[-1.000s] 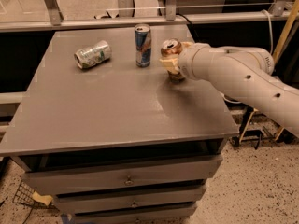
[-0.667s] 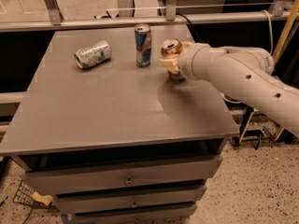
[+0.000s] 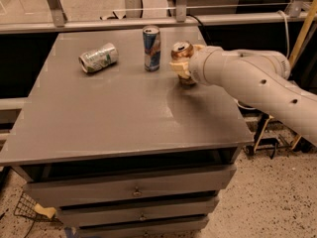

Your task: Place orange can upright

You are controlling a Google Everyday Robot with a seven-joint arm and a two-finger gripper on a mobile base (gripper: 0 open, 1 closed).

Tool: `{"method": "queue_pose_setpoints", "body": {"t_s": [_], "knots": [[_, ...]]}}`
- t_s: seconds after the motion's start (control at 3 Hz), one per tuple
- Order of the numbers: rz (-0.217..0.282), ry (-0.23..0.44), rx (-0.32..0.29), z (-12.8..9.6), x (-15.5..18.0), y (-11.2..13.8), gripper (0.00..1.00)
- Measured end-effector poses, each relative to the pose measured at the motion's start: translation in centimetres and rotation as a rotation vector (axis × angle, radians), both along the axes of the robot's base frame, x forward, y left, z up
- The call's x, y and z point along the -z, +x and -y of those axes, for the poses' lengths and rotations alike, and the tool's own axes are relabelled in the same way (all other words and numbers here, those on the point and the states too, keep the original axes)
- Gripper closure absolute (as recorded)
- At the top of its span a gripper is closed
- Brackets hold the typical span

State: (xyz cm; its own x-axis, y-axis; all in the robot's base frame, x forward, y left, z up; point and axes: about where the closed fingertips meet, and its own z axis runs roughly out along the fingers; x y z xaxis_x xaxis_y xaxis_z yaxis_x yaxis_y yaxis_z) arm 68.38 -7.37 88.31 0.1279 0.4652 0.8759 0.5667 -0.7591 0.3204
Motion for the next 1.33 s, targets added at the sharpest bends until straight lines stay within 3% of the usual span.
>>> {"method": "queue_pose_setpoints", "body": {"t_s": [1.33], "knots": [[0.000, 0.000, 0.000, -0.01, -0.04, 0.00, 1.00]]}}
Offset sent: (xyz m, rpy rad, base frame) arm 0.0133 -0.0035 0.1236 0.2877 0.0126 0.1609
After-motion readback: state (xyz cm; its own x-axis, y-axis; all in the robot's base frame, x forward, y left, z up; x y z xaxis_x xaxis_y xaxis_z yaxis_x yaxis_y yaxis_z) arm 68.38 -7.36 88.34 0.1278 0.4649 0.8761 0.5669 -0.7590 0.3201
